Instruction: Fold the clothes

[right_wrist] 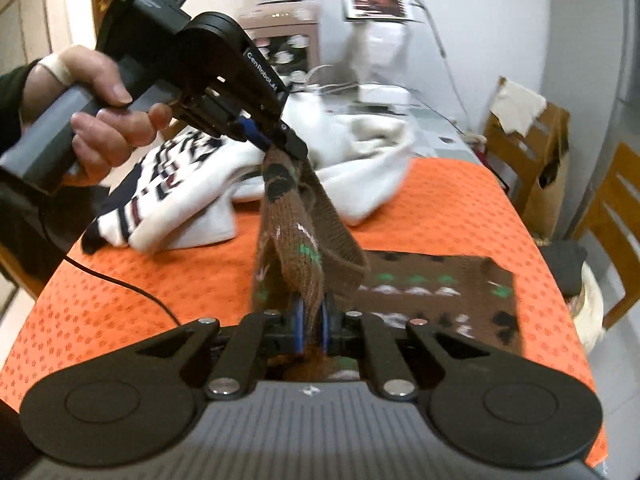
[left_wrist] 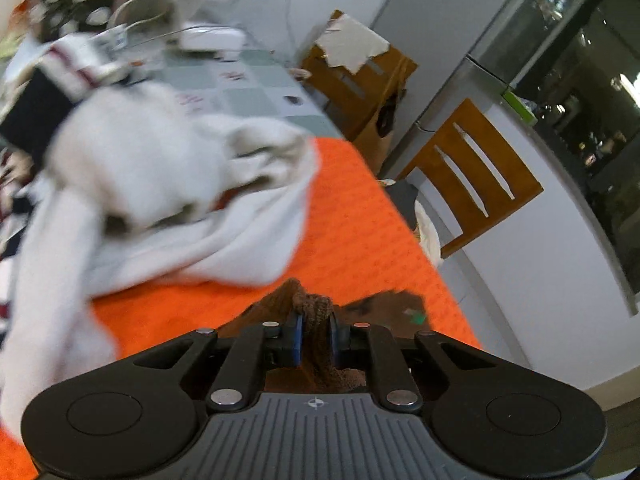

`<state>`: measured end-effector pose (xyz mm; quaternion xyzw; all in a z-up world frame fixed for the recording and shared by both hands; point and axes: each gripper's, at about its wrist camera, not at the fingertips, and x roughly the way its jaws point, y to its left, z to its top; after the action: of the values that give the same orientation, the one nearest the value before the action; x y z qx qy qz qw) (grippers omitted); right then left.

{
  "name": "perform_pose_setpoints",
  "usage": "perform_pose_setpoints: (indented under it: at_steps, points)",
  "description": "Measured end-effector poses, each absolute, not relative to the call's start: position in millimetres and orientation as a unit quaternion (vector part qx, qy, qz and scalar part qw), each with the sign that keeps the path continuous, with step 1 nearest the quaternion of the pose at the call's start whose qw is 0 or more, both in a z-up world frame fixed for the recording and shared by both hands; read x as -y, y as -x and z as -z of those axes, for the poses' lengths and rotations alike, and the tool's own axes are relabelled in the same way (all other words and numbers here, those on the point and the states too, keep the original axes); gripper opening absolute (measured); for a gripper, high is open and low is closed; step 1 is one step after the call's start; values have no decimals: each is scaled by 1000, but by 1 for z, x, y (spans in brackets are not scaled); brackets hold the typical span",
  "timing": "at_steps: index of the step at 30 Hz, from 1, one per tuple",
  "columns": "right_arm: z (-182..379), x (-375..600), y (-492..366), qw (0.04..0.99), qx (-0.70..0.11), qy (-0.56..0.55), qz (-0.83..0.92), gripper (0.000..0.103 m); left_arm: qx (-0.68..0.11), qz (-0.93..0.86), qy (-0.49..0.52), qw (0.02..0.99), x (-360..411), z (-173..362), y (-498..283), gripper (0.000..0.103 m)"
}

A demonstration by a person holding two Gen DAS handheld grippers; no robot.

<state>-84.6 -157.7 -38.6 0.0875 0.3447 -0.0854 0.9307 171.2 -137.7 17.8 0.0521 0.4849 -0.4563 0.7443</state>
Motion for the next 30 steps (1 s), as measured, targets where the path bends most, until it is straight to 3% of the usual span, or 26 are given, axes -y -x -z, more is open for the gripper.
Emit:
perform_pose_setpoints:
  at_steps: [12, 24, 26, 28, 30]
  points:
    - [65, 319, 145, 911, -345, -214, 73, 9, -492, 463, -135, 725, 304, 5, -111, 15]
    - [157, 380, 143, 836, -401, -370, 56, 13, -501, 440, -201, 718, 336, 87, -105, 24]
    - [160, 381, 143, 833, -406, -371, 57, 16, -495, 450, -197, 716, 330, 80, -104, 29]
    - [158, 380, 143, 835, -409, -363, 54, 21, -488, 465, -187, 715, 319, 64, -102, 52]
    - [150, 381, 145, 839, -413, -350, 52, 23, -478, 478, -178, 715, 305, 45, -99, 62]
